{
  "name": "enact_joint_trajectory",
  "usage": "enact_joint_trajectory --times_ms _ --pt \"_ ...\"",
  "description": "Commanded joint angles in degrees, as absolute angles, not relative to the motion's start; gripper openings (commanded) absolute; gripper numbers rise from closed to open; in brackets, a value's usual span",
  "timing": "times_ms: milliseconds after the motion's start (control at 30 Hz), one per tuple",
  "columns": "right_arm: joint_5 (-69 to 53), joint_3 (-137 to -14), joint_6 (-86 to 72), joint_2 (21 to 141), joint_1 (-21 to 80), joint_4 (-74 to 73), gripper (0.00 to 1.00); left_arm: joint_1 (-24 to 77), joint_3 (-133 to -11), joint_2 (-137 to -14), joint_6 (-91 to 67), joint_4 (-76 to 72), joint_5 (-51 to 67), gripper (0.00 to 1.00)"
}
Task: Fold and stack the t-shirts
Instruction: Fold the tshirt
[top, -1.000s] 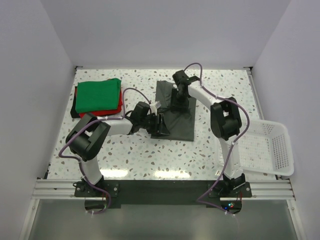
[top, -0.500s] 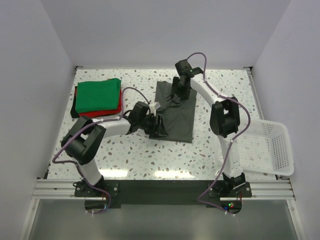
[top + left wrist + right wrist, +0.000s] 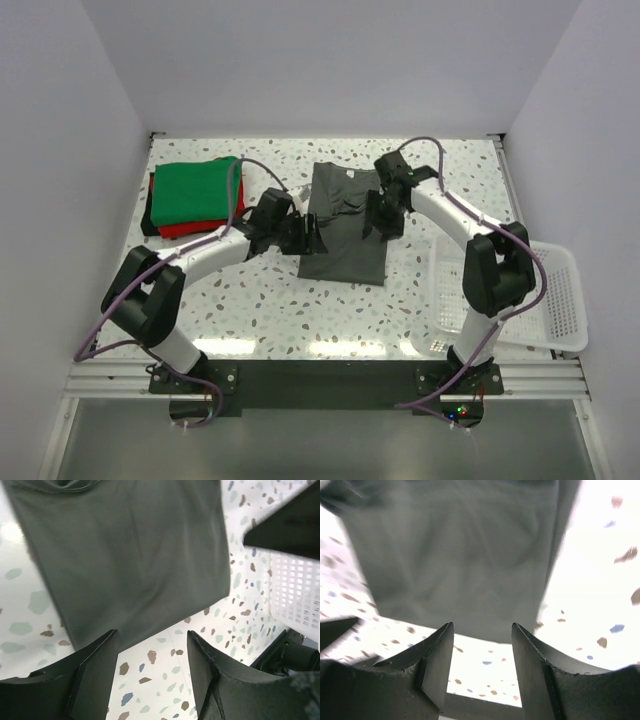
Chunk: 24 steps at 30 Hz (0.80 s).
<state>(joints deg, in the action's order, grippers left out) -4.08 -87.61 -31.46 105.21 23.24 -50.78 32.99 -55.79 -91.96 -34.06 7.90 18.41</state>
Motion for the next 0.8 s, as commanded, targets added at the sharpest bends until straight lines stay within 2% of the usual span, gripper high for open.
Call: enact_joint_trajectory --times_ms 0,133,333,767 --pt "-7.7 -78.9 -31.5 101.5 23.4 -48.5 0.53 30.9 -54.4 -89.7 -36.4 11.6 14.7 0.61" --pt "-9.0 -70.2 -32.1 98.7 23.4 -46.8 0.51 30.3 -51.9 -89.0 -37.6 11.9 14.4 0.59" --pt "-9.5 -63.7 -32.3 97.1 23.4 -43.9 0.45 30.2 -49.4 -88.9 -39.0 12.2 14.6 0.58" --pt "-8.6 -61.9 -30.9 101.0 23.4 -41.9 0.35 30.2 -47.2 -88.0 -39.9 15.5 11.3 0.57"
